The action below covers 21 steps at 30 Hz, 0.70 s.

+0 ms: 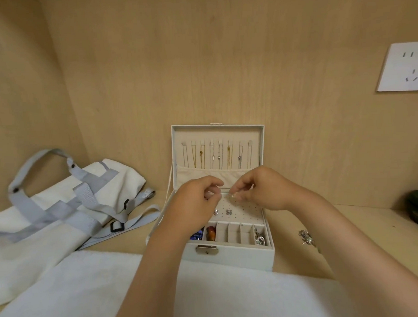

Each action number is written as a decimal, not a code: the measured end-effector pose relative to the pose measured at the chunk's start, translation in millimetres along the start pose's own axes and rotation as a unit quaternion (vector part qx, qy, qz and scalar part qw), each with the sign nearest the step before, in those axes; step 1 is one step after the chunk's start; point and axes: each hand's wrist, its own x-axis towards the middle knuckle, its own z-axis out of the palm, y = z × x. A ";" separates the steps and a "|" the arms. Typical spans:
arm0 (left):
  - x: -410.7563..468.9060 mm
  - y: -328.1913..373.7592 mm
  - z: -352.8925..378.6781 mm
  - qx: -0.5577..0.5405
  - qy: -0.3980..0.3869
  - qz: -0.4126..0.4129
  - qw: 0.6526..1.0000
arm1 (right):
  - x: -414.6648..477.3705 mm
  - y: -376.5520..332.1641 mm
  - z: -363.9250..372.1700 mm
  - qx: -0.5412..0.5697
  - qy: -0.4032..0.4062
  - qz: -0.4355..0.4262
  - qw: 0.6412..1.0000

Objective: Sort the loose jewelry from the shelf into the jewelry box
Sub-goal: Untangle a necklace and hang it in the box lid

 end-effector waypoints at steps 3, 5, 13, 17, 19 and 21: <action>4.7 1.4 -1.1 -0.109 0.019 -0.033 0.993 | 7.3 -7.9 -1.8 0.111 0.024 -0.005 0.994; 9.1 4.8 -3.1 -0.164 0.025 -0.050 0.985 | 11.7 -13.7 -0.2 0.175 0.036 -0.008 0.984; 27.9 1.6 -7.3 -0.216 0.084 -0.084 0.969 | 27.4 -19.9 14.6 0.244 0.100 -0.048 0.963; 30.0 -5.1 -5.1 -0.202 0.081 -0.082 0.973 | 35.0 -14.3 19.9 0.213 0.103 -0.051 0.970; 29.9 -8.2 -4.0 -0.176 0.064 -0.083 0.979 | 38.5 -9.1 23.1 0.170 0.115 -0.054 0.977; 29.2 -14.6 -2.9 -0.113 0.037 -0.082 0.990 | 41.0 -2.9 28.2 0.095 0.127 -0.046 0.986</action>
